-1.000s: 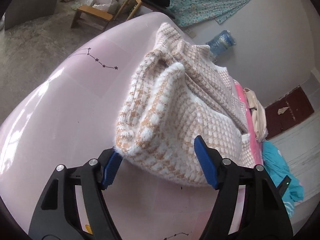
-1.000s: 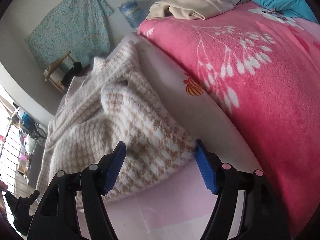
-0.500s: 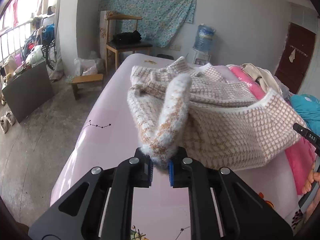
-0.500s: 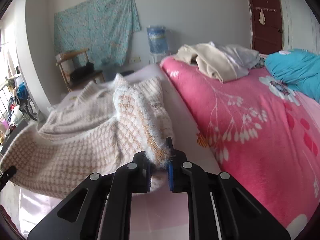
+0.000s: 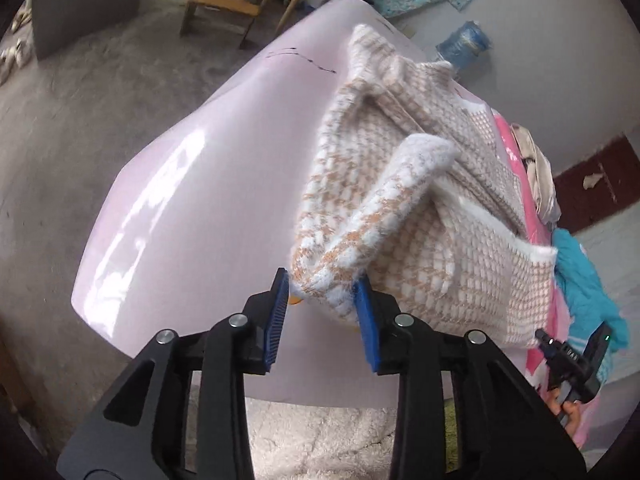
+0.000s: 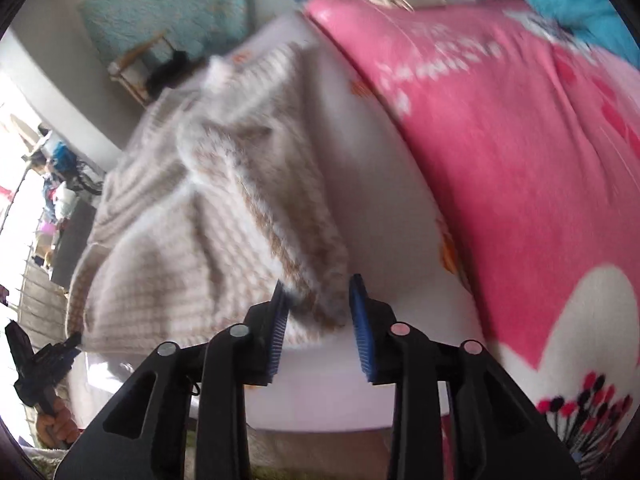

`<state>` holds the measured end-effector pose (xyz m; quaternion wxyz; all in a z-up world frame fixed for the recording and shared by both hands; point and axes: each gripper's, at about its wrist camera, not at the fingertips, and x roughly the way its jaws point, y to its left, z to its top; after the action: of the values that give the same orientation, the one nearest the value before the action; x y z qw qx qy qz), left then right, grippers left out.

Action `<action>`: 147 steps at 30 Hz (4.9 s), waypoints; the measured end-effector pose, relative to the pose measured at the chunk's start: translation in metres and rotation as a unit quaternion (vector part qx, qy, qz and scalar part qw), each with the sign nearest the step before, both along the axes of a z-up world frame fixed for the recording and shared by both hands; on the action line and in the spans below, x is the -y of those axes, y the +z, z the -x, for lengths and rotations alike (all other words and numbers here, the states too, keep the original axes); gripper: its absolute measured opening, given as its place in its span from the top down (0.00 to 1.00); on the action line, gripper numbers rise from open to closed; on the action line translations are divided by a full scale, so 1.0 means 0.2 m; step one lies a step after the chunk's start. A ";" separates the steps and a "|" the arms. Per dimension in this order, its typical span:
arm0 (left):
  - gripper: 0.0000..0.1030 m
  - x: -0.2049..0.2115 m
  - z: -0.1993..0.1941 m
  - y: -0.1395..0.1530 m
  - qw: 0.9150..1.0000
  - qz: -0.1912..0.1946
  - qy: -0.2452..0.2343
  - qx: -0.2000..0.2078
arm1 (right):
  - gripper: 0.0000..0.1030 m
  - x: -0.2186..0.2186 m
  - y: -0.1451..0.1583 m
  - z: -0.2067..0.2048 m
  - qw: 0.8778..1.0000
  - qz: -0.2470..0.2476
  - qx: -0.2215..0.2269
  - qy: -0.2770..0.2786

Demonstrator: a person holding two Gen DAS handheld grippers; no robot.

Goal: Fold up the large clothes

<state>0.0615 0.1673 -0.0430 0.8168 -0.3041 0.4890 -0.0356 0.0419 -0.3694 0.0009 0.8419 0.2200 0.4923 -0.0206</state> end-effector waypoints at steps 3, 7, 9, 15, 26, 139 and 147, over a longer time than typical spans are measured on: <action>0.58 -0.11 0.06 0.10 0.998 -0.005 0.034 0.043 | 0.56 0.04 0.17 0.04 0.997 0.068 0.034 -0.024; 0.57 -0.11 0.00 0.24 0.994 0.005 0.021 0.109 | 0.56 -0.07 0.31 -0.05 0.993 0.064 0.093 0.019; 0.57 0.01 -0.07 0.29 0.991 -0.005 -0.020 0.129 | 0.56 -0.22 0.31 -0.16 0.990 0.045 0.105 0.077; 0.56 0.40 -0.37 0.21 0.985 -0.036 -0.126 0.115 | 0.56 -0.48 0.12 -0.46 0.982 0.037 0.076 0.167; 0.46 0.20 -0.52 0.12 0.993 0.030 -0.054 0.103 | 0.47 -0.26 0.05 -0.55 0.994 -0.014 0.052 0.093; 0.70 0.89 -0.30 0.23 0.922 -0.186 -0.275 0.197 | 0.68 -0.88 0.08 -0.57 0.950 0.082 0.102 0.284; 0.68 1.02 -0.25 0.06 0.916 -0.186 -0.326 0.145 | 0.75 -0.96 -0.12 -0.42 0.942 0.091 0.062 0.317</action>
<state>0.1110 -0.0362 -0.0308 0.8634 0.0378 0.4352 -0.2523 0.1265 -0.1771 -0.0227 0.8501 -0.0244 0.4794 0.2165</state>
